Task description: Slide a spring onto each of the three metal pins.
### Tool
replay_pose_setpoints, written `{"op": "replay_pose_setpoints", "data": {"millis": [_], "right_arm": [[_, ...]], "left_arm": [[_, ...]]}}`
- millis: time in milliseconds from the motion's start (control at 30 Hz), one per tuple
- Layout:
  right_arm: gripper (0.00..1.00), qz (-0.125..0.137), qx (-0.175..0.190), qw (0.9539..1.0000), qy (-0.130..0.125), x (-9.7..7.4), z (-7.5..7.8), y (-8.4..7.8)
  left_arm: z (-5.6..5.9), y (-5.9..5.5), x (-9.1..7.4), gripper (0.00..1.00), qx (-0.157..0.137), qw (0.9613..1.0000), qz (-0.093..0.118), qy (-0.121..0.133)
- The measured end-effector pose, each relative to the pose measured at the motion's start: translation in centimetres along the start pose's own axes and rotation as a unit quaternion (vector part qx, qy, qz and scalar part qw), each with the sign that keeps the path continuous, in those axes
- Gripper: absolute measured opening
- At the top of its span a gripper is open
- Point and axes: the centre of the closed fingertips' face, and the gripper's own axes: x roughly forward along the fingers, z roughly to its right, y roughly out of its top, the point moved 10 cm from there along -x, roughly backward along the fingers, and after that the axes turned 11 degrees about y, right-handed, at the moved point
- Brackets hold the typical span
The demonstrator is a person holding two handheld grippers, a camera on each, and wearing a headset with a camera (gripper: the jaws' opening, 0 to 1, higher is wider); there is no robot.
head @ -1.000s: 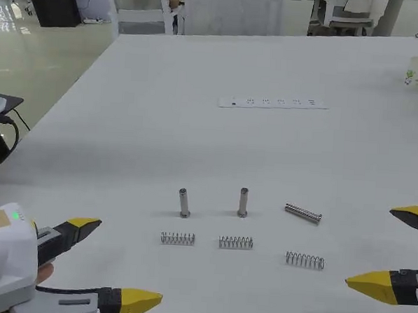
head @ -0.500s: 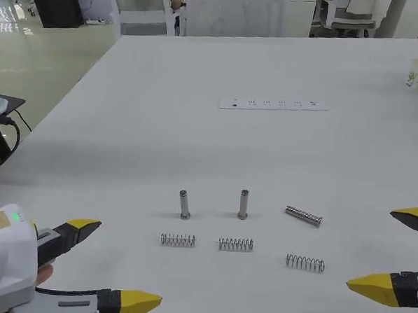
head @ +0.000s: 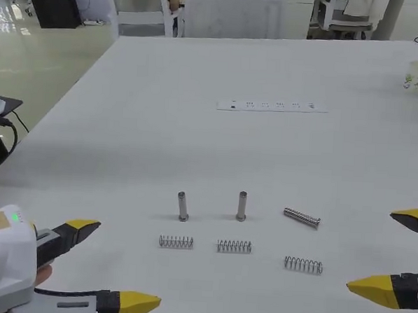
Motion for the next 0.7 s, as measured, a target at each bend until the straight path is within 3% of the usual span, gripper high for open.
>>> {"op": "replay_pose_setpoints", "data": {"millis": [700], "right_arm": [[0.87,-0.007,0.000,1.0000,0.000,0.20,0.14,0.21]], "left_arm": [[0.07,-0.27,-0.10,0.92,-0.006,1.0000,0.003,0.003]]}}
